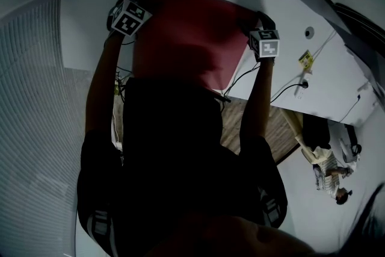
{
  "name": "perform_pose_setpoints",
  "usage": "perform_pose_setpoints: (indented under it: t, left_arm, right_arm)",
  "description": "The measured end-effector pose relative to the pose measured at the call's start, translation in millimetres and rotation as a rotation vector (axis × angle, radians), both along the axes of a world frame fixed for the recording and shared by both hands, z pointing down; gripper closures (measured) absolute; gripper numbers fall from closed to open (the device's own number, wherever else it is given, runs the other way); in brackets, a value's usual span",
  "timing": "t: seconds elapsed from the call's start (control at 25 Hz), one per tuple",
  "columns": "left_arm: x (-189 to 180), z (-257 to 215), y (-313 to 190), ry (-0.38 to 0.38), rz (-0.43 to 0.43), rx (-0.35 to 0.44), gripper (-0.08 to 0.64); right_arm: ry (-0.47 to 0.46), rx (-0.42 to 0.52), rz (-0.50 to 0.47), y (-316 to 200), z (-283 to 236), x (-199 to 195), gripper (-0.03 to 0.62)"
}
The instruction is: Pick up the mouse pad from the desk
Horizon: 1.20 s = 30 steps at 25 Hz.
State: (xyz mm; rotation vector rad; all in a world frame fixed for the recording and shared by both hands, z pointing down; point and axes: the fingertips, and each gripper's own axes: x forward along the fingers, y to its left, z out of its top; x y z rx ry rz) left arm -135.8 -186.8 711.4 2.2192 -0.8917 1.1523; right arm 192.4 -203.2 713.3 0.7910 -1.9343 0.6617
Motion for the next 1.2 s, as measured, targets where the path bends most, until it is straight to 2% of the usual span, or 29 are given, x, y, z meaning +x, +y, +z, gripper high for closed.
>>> perform_pose_setpoints:
  t: [0.2,0.8,1.2]
  left_arm:
    - [-5.6,6.5,-3.8,-0.021,-0.027,-0.012,0.212]
    - [-0.6,5.0,-2.1,-0.063,0.011,-0.034,0.214]
    - [-1.0,2.3,0.2,-0.080,0.021,-0.049,0.221]
  right_arm:
    - [-0.006,0.013,-0.004,-1.1,0.3,-0.7,0.267]
    - [0.000,0.035,-0.018,0.3,-1.1,-3.2,0.268]
    - [0.009,0.041,-0.023,3.8,-2.4,-6.4,0.305]
